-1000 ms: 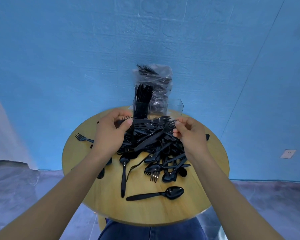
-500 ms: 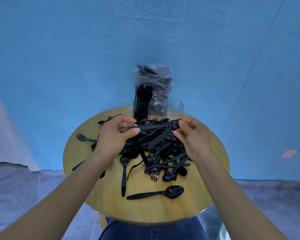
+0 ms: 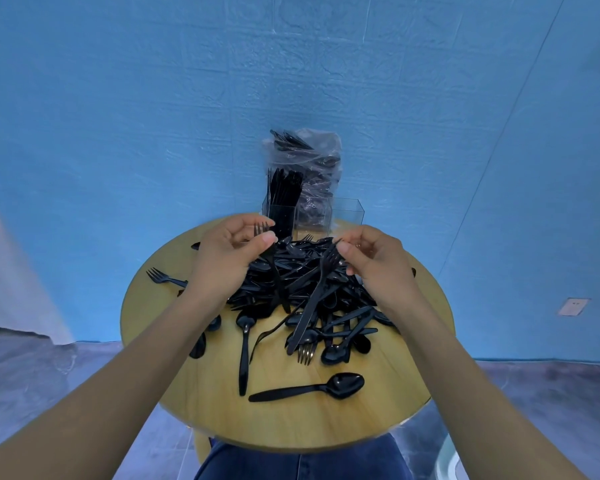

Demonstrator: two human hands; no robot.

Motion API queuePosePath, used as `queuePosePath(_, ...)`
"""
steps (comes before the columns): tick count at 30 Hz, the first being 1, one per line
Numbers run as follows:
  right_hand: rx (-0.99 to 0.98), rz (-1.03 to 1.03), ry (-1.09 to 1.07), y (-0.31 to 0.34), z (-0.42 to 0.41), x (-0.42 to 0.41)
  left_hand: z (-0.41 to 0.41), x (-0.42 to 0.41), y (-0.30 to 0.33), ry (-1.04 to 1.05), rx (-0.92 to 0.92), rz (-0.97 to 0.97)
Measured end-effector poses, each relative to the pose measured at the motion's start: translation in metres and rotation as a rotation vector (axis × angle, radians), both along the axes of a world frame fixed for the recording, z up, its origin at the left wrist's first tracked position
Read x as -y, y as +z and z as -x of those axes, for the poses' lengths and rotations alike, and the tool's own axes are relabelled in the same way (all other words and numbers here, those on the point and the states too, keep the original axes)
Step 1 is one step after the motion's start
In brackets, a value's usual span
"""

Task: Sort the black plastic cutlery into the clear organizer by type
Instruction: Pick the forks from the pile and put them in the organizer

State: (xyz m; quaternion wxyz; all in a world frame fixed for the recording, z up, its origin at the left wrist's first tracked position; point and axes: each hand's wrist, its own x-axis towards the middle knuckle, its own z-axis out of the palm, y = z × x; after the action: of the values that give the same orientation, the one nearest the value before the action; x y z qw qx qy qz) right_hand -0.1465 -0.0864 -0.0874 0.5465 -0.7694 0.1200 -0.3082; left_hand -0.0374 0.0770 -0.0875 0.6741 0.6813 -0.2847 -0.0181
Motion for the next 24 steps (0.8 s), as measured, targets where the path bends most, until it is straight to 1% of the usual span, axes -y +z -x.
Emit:
queuePosePath(2,-0.014,0.116,0.054,0.006,-0.002,-0.007,0.000,0.004,0.004,-0.044,0.000,-0.013)
queuePosePath(4,-0.005,0.176,0.099,0.011,-0.005,-0.011,-0.001,0.011,0.005,-0.079,-0.023,-0.038)
queuePosePath(5,0.000,0.189,0.113,0.012,-0.007,-0.013,-0.001,0.014,0.005,-0.098,-0.060,-0.031)
queuePosePath(7,0.015,0.191,0.139,0.015,-0.009,-0.015,-0.002,0.021,0.005,-0.158,-0.203,0.037)
queuePosePath(9,0.044,0.153,0.184,0.016,-0.012,-0.016,-0.001,0.024,0.005,-0.222,-0.335,0.091)
queuePosePath(10,0.062,0.133,0.209,0.016,-0.013,-0.016,0.000,0.026,0.005,-0.247,-0.363,0.083)
queuePosePath(16,0.082,0.066,0.309,0.006,-0.015,-0.018,0.015,0.033,0.000,-0.356,-0.329,-0.082)
queuePosePath(18,0.068,0.048,0.328,0.003,-0.014,-0.018,0.018,0.034,-0.001,-0.370,-0.353,-0.077)
queuePosePath(21,0.044,0.079,0.311,-0.001,-0.013,-0.016,0.019,0.034,-0.001,-0.375,-0.405,-0.062)
queuePosePath(24,0.076,0.064,0.277,-0.001,-0.012,-0.015,0.022,0.036,-0.002,-0.376,-0.419,-0.044)
